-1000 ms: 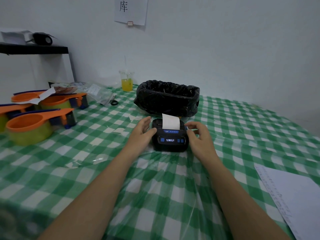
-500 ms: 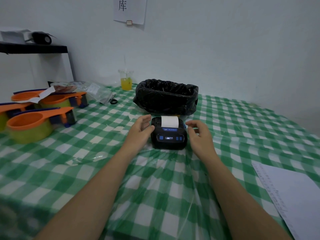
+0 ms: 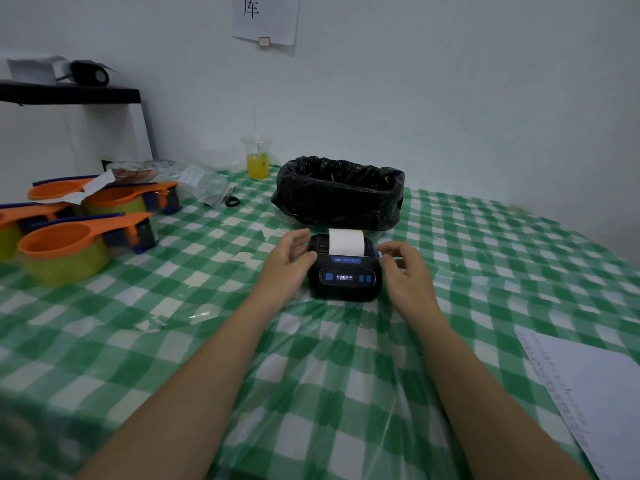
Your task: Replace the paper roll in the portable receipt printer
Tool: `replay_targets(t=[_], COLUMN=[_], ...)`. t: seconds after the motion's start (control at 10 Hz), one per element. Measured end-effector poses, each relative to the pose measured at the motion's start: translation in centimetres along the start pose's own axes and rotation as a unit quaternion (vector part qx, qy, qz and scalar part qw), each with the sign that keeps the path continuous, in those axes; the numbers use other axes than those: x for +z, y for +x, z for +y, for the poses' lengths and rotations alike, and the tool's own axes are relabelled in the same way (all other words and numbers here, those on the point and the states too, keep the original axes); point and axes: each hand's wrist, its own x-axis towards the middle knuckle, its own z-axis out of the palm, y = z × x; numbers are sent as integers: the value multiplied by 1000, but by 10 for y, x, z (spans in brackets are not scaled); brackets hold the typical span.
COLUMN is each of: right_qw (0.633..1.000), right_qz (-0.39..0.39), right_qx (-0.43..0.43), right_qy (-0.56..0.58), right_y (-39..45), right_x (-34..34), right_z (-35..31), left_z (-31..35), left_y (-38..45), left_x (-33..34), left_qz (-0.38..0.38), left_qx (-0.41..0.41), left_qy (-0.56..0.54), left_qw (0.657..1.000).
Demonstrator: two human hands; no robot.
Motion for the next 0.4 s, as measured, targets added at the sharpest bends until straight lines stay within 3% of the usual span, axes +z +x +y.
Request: replay_targets(t=[0.4], right_qw=[1000], right_qz=[13], right_qx=[-8], right_qy=[0], right_y=[0], right_x=[-2], right_z=[-4], left_z=[1], left_y=[1], left_x=[0], left_qz=[2], left_qx=[-2], left_qy=[13], left_qw=[1000])
